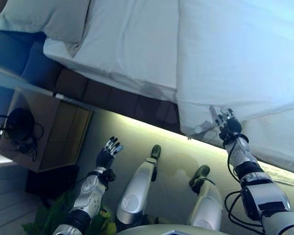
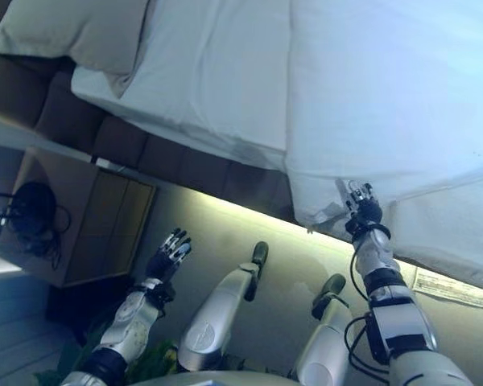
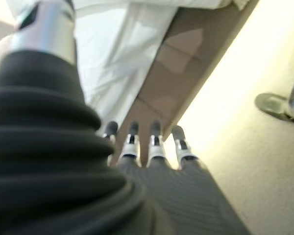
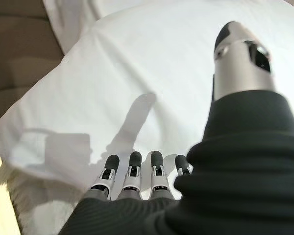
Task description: Make the bed neatly
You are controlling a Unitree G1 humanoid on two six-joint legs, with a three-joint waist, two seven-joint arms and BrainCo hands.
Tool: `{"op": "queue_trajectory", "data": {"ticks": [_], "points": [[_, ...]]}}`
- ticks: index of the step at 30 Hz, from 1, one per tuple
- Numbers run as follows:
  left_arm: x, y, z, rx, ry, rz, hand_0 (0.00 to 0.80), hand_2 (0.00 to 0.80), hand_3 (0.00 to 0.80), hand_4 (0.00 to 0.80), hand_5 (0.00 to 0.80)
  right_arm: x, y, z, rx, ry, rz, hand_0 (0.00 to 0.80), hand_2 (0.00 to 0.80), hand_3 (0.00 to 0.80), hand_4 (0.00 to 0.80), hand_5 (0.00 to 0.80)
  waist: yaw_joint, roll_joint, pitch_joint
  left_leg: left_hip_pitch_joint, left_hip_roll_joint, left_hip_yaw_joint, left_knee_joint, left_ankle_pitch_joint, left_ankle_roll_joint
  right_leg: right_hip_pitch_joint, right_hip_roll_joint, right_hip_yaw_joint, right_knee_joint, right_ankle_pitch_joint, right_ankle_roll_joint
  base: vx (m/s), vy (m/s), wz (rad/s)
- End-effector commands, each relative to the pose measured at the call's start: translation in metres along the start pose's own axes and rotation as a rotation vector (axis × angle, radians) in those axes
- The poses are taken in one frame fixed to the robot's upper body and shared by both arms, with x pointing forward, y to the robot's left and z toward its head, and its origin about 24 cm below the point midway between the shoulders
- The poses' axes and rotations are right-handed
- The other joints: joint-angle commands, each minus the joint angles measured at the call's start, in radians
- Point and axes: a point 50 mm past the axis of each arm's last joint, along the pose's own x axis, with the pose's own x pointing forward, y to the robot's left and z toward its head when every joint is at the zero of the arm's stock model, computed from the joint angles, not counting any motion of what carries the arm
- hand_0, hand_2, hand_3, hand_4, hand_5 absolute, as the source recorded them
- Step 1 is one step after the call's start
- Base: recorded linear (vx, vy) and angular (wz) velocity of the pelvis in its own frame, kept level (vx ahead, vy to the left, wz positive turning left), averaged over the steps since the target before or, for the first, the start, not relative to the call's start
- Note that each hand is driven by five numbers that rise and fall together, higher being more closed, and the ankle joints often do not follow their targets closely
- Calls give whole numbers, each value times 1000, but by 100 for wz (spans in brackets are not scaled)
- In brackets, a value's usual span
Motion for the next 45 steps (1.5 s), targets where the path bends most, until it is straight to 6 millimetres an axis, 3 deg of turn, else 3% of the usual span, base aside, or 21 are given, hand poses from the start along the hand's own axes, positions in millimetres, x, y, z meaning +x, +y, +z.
{"op": "queue_trajectory", "data": {"ticks": [1, 7, 14, 17, 23, 26, 29, 34, 45], "points": [[-8, 6, 10, -39, -80, 12, 0, 0, 0, 0, 0, 5, 4, 42, 6, -116, 46, 0, 0, 0, 0, 0, 20, 12, -18, -71, 37, -37, 103, -40, -24, -56, -96, 34, 33, 132, 78, -15, 74, -16], [-16, 7, 7, -119, -95, 5, 0, 0, 0, 0, 0, 7, 15, 69, 41, -175, 85, 0, 0, 0, 0, 0, 14, 33, 0, -186, 0, -11, 318, -136, 19, -187, -96, 91, 284, 40, 31, -28, 66, -16], [-22, 4, 0, -129, -98, 11, 0, 0, 0, 0, 0, 3, 13, 65, 51, -179, 70, 0, 0, 0, 0, 0, 0, 46, 22, -207, -18, -13, 309, -116, 24, -206, -73, 106, 289, 39, 32, 2, 3, -2], [-21, 8, 3, -128, -112, 40, 0, 0, 0, 0, 0, 0, 8, 50, 54, -160, 65, 0, 0, 0, 0, 0, -10, 47, 30, -205, -18, -7, 303, -113, 22, -199, -68, 104, 274, 44, 34, 1, 2, -13], [-21, 13, 5, -134, -125, 78, 0, 0, 0, 0, 0, -21, -15, -16, 111, -57, 34, 0, 0, 0, 0, 0, -34, 38, 47, -190, -9, -1, 279, -104, 16, -180, -57, 109, 235, 69, 41, 20, 3, -3], [-20, 12, 5, -132, -131, 80, 0, 0, 0, 0, 0, -31, -30, -31, 175, -75, -16, 0, 0, 0, 0, 0, -39, 34, 53, -188, -5, 0, 267, -101, 13, -169, -57, 103, 208, 80, 46, -3, -9, -10], [-19, 15, 5, -132, -132, 93, 0, 0, 0, 0, 0, -36, -46, -33, 217, -105, -69, 0, 0, 0, 0, 0, -45, 30, 58, -189, -1, 1, 265, -102, 10, -165, -55, 102, 197, 85, 51, -8, -9, -5], [-17, 18, 7, -124, -130, 103, 0, 0, 0, 0, 0, -37, -70, -17, 229, -163, -152, 0, 0, 0, 0, 0, -43, 28, 68, -190, 3, 1, 269, -107, 9, -165, -58, 100, 198, 88, 59, 4, -29, 0], [-16, 19, 7, -107, -129, 98, 0, 0, 0, 0, 0, -29, -95, 79, 251, -380, -260, 0, 0, 0, 0, 0, -16, 56, 87, -215, -11, -7, 283, -102, 11, -190, -74, 88, 253, 63, 65, -5, -8, 3]]}}
